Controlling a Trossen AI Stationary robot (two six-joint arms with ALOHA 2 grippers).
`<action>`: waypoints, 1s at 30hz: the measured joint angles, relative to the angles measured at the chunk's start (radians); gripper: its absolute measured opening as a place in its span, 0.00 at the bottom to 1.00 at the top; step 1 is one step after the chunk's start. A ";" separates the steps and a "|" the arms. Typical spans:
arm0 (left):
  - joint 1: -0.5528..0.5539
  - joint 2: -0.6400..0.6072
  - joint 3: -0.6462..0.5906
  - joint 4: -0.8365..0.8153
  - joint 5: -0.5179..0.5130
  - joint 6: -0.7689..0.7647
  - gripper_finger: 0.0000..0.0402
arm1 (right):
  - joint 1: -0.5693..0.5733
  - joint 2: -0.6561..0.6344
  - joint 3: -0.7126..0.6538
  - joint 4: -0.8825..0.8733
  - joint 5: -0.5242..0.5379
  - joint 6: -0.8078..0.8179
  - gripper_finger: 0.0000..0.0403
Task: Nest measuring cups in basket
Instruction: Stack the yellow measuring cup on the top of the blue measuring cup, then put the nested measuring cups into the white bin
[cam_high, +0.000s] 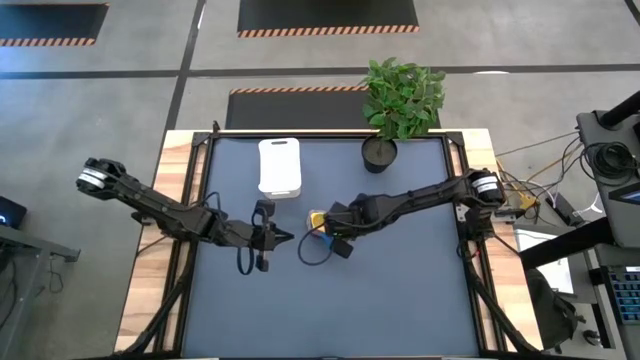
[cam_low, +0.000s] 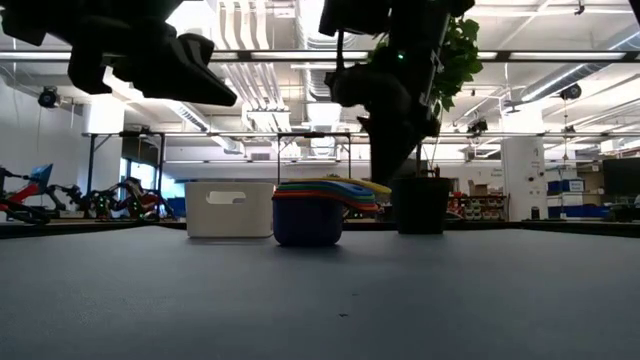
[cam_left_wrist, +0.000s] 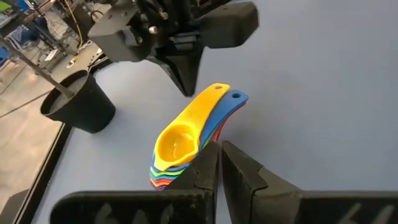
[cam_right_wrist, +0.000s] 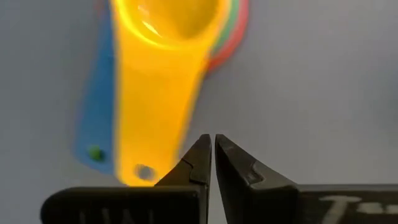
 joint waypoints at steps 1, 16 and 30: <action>0.000 -0.001 0.000 0.001 0.000 -0.002 0.00 | 0.003 0.000 -0.004 0.026 -0.014 0.000 0.03; 0.000 -0.001 0.000 -0.001 -0.009 -0.003 0.00 | 0.017 -0.002 0.021 0.032 -0.038 -0.022 0.03; -0.006 -0.116 -0.030 -0.075 0.026 -0.032 0.00 | 0.020 -0.033 -0.042 0.059 0.062 -0.284 0.02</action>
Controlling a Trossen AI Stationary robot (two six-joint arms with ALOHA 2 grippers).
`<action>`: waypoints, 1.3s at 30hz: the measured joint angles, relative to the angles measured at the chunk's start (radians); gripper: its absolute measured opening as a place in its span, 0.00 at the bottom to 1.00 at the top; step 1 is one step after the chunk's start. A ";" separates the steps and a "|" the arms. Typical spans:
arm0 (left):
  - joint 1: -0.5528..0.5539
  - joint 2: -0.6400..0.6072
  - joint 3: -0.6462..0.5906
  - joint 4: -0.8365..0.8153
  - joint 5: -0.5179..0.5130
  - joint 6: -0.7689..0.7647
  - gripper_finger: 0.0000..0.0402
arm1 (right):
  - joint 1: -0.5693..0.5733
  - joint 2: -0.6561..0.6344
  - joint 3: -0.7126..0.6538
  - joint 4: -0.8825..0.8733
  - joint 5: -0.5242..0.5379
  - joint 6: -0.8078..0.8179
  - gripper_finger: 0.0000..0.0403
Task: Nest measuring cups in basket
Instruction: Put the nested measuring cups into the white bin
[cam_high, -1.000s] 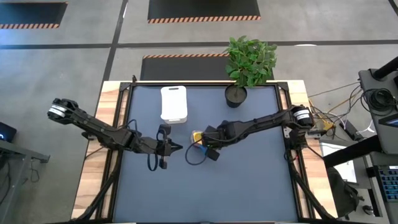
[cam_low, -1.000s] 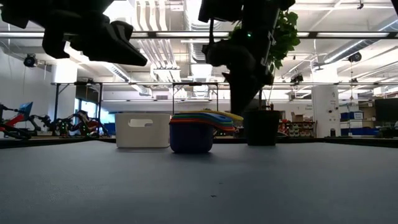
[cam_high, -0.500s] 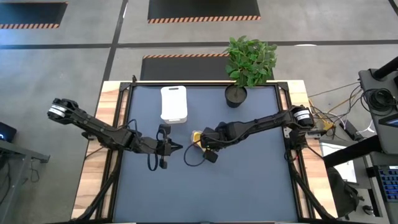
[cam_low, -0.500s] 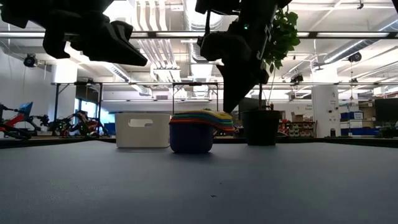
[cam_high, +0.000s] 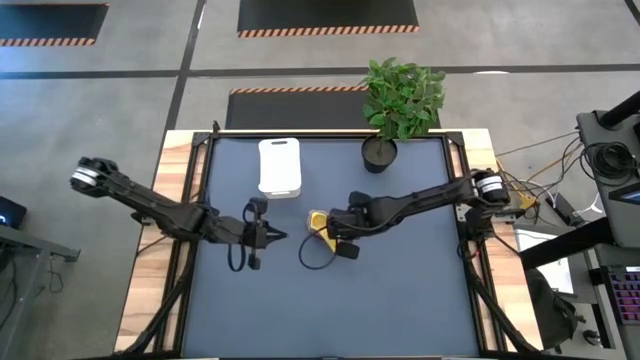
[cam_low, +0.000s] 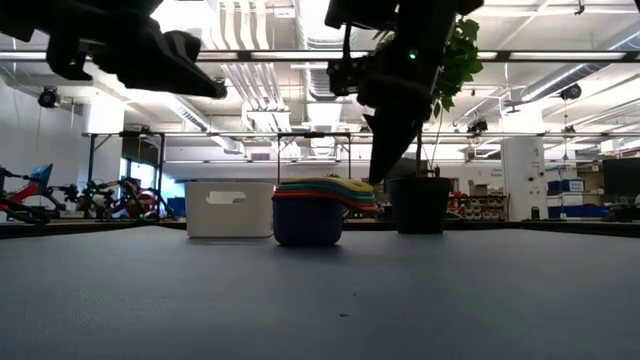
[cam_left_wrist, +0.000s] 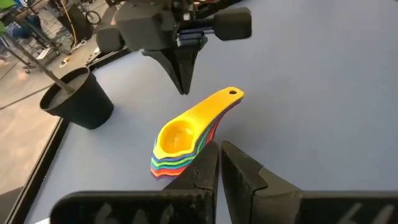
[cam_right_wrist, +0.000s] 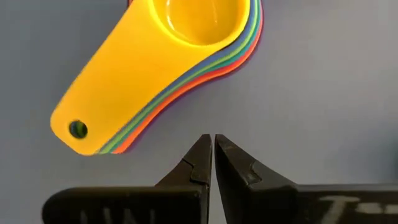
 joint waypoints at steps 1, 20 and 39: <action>-0.001 -0.017 -0.012 0.000 0.004 -0.001 0.00 | 0.000 -0.009 -0.019 0.019 0.000 -0.008 0.02; -0.001 -0.299 -0.157 0.038 -0.017 -0.044 0.00 | 0.026 -0.264 -0.550 0.950 0.000 -0.074 0.05; 0.002 -0.050 -0.030 0.197 -0.068 -0.021 0.08 | 0.114 -0.253 -0.615 1.254 0.114 -0.350 0.35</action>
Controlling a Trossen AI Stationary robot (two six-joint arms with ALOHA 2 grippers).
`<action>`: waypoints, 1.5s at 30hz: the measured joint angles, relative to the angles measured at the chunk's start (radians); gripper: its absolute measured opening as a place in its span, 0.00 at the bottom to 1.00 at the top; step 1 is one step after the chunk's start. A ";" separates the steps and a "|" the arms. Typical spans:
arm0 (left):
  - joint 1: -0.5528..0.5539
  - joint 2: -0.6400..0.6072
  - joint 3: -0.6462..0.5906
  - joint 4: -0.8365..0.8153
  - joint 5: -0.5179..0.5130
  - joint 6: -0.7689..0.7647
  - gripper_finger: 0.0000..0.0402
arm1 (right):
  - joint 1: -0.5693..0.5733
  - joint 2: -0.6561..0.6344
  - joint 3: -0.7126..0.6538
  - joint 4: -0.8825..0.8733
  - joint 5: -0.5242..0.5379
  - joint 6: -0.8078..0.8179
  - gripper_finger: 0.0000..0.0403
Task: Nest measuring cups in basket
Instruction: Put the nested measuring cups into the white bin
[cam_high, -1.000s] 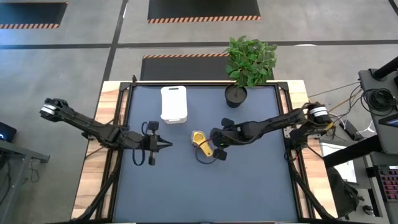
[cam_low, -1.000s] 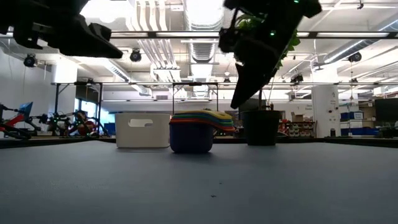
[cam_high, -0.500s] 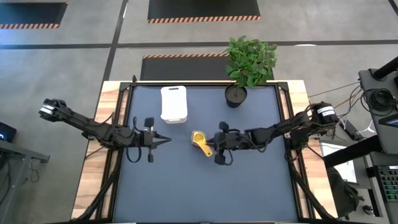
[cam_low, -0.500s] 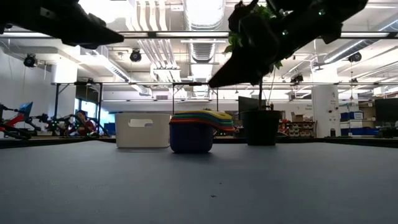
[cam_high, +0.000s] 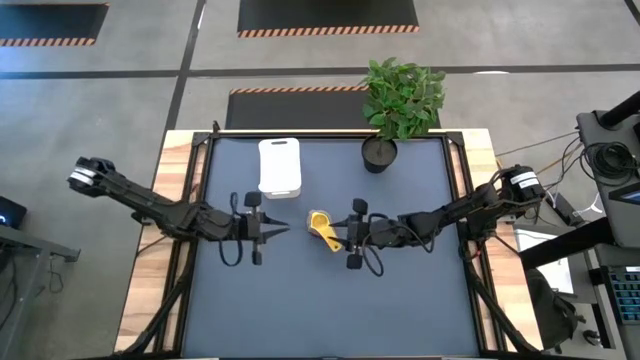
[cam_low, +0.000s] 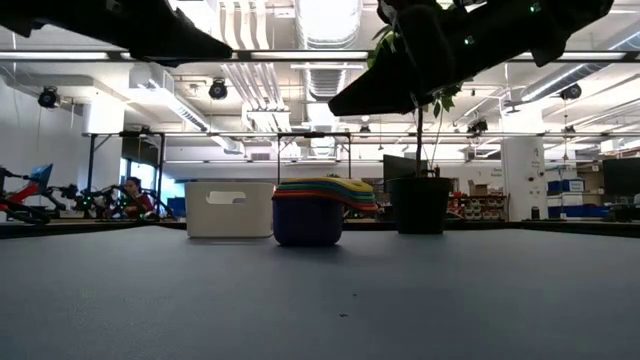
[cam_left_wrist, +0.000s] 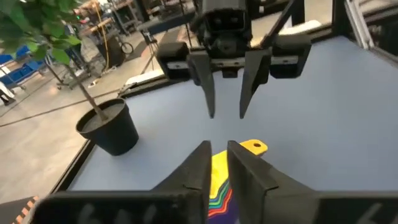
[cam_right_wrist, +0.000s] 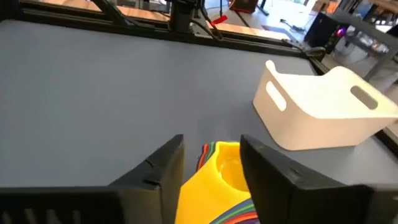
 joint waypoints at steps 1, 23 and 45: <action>0.001 0.020 0.014 -0.007 0.000 0.002 0.10 | 0.000 0.000 0.000 0.000 0.001 -0.015 0.38; 0.071 0.444 0.191 -0.022 0.003 0.110 0.53 | 0.004 -0.215 -0.043 -0.018 -0.002 -0.192 0.55; 0.144 0.632 0.362 -0.244 0.035 0.168 0.76 | -0.001 -0.333 -0.048 -0.077 0.026 -0.285 0.55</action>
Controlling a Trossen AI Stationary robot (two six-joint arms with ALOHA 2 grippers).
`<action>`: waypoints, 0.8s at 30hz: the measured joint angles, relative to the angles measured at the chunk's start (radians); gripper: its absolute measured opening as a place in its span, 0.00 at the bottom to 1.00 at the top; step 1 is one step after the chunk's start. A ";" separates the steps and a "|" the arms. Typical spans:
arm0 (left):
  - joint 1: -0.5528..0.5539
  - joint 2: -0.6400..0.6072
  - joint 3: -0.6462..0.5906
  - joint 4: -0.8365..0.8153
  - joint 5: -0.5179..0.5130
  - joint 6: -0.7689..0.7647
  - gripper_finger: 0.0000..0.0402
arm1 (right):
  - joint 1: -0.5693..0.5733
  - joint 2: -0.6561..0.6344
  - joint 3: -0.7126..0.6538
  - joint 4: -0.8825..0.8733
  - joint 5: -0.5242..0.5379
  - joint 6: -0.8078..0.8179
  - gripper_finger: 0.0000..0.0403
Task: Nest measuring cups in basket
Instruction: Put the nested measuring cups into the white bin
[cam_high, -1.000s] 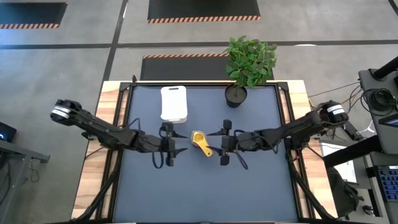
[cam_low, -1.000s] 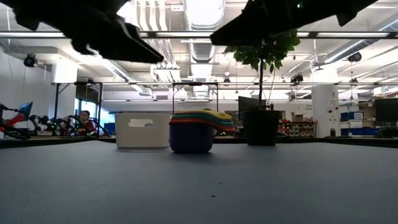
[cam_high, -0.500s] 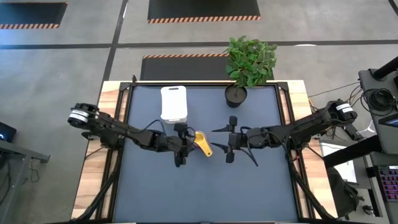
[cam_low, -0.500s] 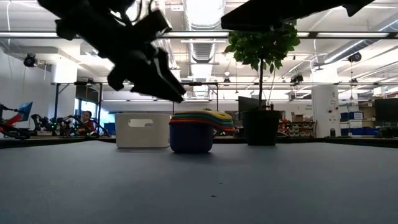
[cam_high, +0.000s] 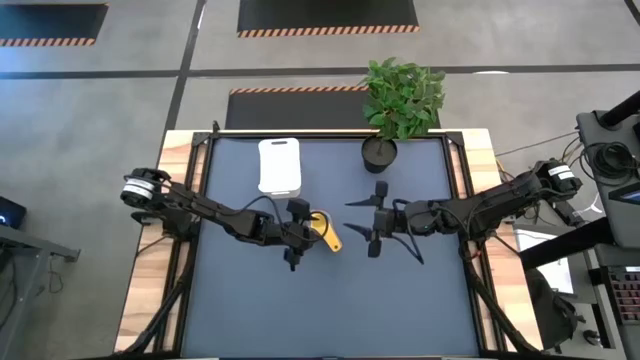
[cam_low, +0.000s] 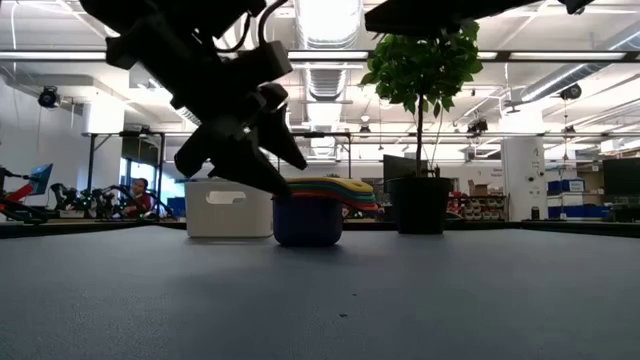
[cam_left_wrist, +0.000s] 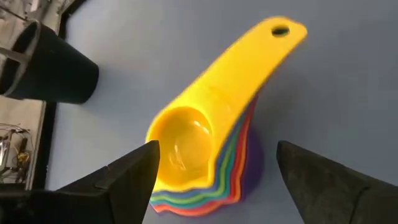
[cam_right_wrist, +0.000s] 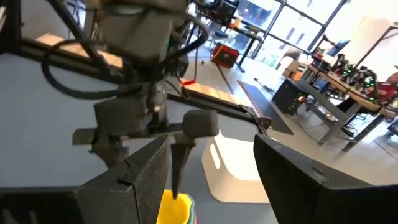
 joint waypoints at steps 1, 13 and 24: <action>0.001 0.000 -0.002 -0.005 0.001 0.002 0.75 | 0.000 0.000 0.000 0.003 0.006 -0.002 0.55; 0.022 0.096 0.002 0.056 0.013 0.006 0.62 | -0.005 0.003 -0.001 -0.008 0.019 -0.008 0.55; 0.021 0.091 0.005 0.048 -0.036 -0.002 0.42 | -0.005 0.003 -0.001 -0.008 0.019 -0.008 0.55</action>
